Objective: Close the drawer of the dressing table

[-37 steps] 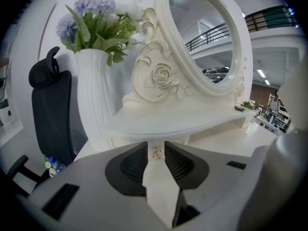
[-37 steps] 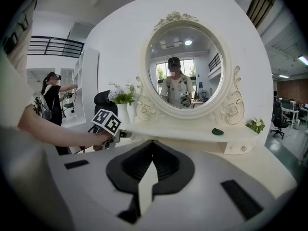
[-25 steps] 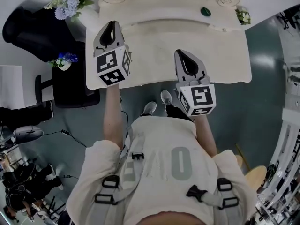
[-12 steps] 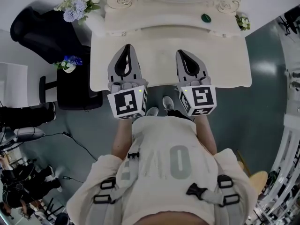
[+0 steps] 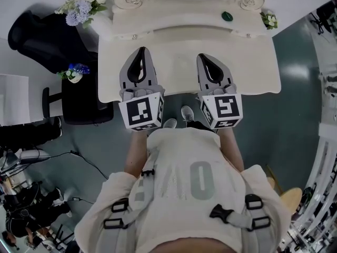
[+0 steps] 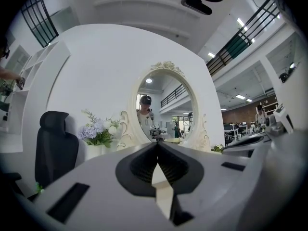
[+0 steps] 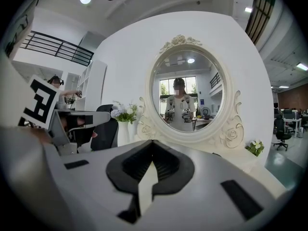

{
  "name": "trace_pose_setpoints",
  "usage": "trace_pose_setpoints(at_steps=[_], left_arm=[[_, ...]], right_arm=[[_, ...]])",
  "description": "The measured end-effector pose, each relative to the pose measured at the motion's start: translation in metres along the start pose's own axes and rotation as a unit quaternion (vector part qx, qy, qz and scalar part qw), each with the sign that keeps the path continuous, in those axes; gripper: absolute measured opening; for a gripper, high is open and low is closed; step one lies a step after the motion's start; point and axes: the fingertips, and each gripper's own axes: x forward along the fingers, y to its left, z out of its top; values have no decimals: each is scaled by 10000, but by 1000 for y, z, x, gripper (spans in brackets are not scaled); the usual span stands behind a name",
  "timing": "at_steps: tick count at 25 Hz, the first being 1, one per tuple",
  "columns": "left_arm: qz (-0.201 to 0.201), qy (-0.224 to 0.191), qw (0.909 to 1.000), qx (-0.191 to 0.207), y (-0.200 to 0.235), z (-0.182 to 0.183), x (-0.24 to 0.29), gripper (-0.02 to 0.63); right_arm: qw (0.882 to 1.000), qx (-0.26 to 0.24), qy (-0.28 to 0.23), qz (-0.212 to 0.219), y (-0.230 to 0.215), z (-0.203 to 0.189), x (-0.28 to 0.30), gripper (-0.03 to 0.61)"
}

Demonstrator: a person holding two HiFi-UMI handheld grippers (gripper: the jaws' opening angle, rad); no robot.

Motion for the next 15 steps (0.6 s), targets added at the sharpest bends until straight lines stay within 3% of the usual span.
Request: trace_pose_setpoints(at_steps=[15], left_arm=[[1,178,9998,-18,2,-8,2,18]], right_arm=[[9999,-53,55,68,1,-5,0,9]])
